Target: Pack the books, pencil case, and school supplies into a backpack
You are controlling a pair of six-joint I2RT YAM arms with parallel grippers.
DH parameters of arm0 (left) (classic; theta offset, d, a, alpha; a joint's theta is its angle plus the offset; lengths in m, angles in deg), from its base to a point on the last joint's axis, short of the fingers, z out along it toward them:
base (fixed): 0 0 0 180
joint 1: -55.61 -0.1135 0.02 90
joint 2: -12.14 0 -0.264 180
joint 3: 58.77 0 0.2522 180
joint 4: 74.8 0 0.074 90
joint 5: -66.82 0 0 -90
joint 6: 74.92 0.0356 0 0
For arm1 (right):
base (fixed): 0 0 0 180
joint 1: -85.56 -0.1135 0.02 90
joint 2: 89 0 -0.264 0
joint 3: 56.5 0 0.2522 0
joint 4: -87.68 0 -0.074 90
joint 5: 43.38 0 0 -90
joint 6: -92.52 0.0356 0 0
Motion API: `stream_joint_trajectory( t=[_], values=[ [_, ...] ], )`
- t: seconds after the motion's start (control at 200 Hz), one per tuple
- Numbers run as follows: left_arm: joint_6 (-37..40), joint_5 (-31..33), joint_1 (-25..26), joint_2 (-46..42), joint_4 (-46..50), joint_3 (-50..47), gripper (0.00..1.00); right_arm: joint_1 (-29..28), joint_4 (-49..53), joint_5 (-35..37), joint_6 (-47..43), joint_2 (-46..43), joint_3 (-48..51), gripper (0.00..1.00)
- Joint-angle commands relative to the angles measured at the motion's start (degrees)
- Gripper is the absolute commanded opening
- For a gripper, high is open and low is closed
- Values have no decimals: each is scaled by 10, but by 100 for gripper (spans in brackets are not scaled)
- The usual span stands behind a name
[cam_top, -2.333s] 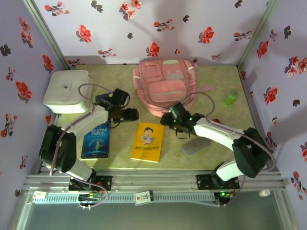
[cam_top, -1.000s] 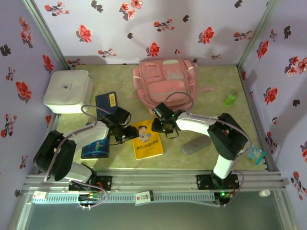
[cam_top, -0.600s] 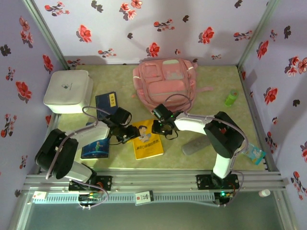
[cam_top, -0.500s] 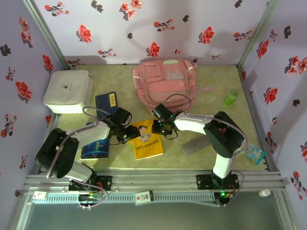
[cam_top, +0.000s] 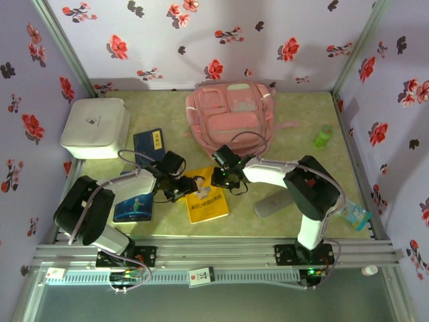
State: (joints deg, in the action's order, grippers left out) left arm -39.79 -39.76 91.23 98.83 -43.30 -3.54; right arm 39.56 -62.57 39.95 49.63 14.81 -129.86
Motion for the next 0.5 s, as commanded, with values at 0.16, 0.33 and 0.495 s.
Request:
stream_joint_trajectory(
  t=[0.16, 0.33, 0.495],
  values=[
    [-2, -31, 6, -38, -18, 15, 47, 7, 26, 23, 12, 39, 18, 30],
    [-37, -56, 10, -96, -58, 7, 44, 9, 25, 24, 13, 41, 15, 30],
    [-44, -63, 12, -110, -76, 1, 43, 11, 21, 22, 14, 42, 14, 29]
  ],
)
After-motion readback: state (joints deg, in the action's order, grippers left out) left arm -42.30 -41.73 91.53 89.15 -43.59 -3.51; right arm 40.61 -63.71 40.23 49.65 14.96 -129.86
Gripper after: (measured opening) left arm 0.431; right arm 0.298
